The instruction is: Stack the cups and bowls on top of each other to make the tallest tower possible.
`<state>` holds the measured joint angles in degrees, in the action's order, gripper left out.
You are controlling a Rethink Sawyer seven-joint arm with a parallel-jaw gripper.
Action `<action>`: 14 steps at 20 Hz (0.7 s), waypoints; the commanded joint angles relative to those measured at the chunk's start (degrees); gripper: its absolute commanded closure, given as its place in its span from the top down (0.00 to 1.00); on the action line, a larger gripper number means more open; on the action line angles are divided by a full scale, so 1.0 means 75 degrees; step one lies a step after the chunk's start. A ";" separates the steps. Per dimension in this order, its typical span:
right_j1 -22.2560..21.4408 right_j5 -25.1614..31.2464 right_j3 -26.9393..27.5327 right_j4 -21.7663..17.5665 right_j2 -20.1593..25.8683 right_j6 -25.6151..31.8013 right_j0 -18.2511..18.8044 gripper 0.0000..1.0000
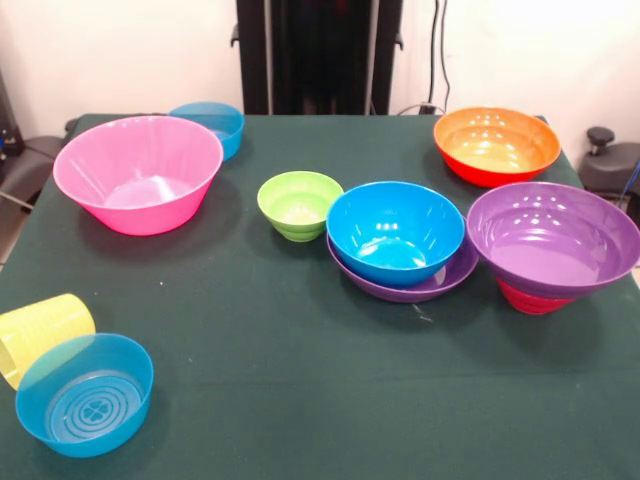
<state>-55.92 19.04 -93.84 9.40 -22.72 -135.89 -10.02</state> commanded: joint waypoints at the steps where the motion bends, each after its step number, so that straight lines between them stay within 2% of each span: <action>1: 0.0172 -0.0911 -0.1076 -0.1485 0.1794 0.1263 0.0559 1.00; 7: 0.0516 -0.2340 -0.0708 -0.2717 0.2041 0.0746 0.0940 1.00; 14: 0.1427 -0.4134 -0.0155 -0.3539 0.1530 0.0202 0.0714 1.00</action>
<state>-53.02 -2.93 -94.73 -8.19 -15.98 -135.89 -4.65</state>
